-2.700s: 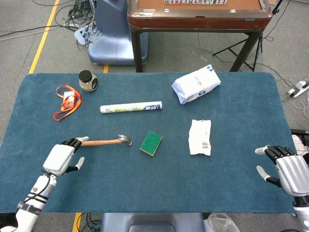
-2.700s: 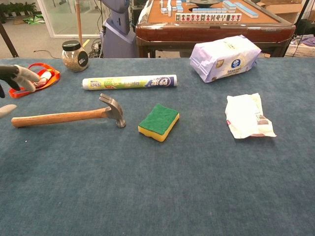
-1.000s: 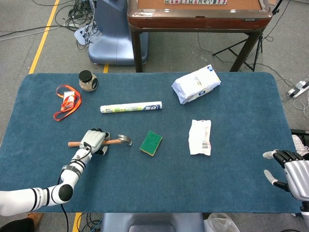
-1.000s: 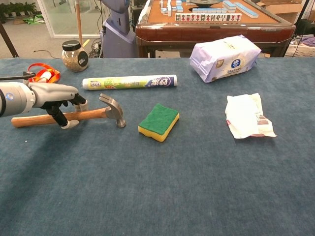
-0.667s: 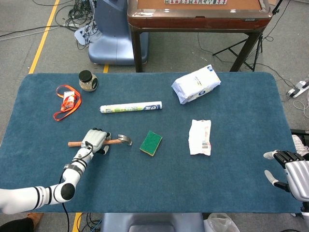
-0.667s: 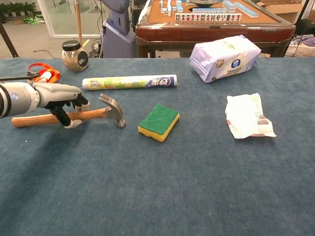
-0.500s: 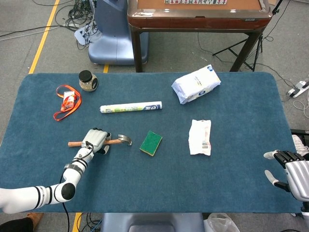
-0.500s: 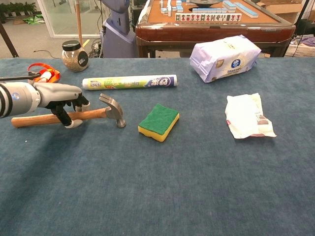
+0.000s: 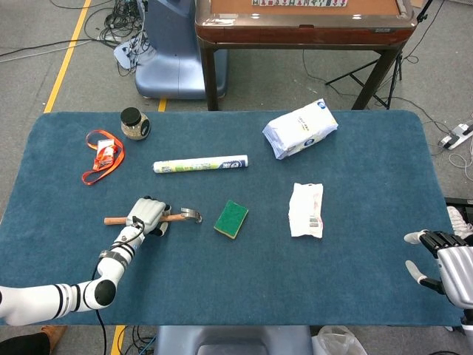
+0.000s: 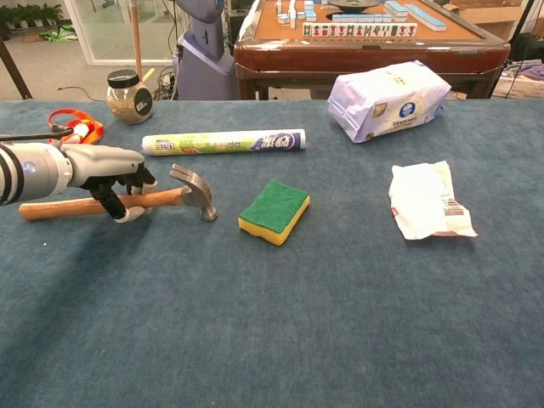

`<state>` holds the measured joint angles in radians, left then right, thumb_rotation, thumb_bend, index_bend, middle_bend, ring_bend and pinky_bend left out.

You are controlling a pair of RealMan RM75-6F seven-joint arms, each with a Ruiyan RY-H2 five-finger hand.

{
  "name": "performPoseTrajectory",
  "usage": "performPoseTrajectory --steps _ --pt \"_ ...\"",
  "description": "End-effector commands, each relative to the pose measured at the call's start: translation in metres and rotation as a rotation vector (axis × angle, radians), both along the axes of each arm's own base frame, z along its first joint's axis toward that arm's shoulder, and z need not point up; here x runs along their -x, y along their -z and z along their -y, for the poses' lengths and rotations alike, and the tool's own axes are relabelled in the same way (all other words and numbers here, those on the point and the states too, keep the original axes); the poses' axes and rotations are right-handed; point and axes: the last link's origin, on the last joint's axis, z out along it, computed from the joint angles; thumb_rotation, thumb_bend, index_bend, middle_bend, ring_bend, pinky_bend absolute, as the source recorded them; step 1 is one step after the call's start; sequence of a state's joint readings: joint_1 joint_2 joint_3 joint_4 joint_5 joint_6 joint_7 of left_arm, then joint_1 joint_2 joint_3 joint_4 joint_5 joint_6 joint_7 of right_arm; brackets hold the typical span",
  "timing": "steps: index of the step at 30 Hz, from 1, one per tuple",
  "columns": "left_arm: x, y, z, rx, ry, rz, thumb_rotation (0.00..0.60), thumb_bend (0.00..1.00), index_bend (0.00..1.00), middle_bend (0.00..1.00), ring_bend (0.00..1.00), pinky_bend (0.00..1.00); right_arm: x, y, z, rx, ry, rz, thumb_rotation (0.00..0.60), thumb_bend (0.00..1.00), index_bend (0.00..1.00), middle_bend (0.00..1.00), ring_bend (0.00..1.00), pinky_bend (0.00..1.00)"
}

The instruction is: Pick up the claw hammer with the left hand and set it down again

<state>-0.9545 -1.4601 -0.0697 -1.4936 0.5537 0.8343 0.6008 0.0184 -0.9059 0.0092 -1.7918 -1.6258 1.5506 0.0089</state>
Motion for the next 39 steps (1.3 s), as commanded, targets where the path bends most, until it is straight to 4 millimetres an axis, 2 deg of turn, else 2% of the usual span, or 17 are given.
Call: performPoseTrajectory --steps 1,5,15,23,29,34,39 --pt "0.000 -0.001 0.000 0.000 0.002 -0.001 0.600 0.48 0.46 0.48 0.28 0.15 -0.001 0.000 0.000 0.000 -0.001 0.000 0.600 0.28 0.39 0.43 0.36 0.43" --pt "0.001 -0.002 0.000 -0.002 0.005 -0.001 0.600 0.51 0.47 0.49 0.29 0.15 -0.002 0.000 0.000 -0.001 -0.002 -0.001 0.600 0.28 0.39 0.43 0.36 0.43" --pt "0.001 -0.002 -0.003 -0.046 0.047 0.054 0.600 0.58 0.59 0.62 0.42 0.17 -0.002 -0.001 0.000 0.004 0.004 -0.004 0.600 0.28 0.39 0.43 0.36 0.43" --pt "-0.004 -0.009 -0.001 -0.043 0.141 0.142 0.600 0.61 0.66 0.70 0.54 0.36 -0.004 0.000 0.001 0.001 0.004 -0.007 0.600 0.28 0.39 0.43 0.36 0.43" --pt "-0.014 -0.014 0.001 -0.051 0.279 0.240 0.600 0.62 0.69 0.75 0.63 0.65 -0.005 -0.001 0.001 0.001 0.004 -0.008 0.600 0.28 0.39 0.43 0.36 0.43" --pt "-0.022 -0.015 0.002 -0.049 0.391 0.316 0.600 0.62 0.70 0.76 0.66 0.73 -0.005 -0.001 0.001 -0.001 0.007 -0.010 0.600 0.28 0.39 0.43 0.36 0.43" --pt "-0.038 -0.013 0.005 -0.021 0.522 0.412 0.600 0.62 0.71 0.78 0.69 0.84 -0.004 -0.001 0.001 -0.003 0.013 -0.011 0.600 0.28 0.39 0.43 0.36 0.43"
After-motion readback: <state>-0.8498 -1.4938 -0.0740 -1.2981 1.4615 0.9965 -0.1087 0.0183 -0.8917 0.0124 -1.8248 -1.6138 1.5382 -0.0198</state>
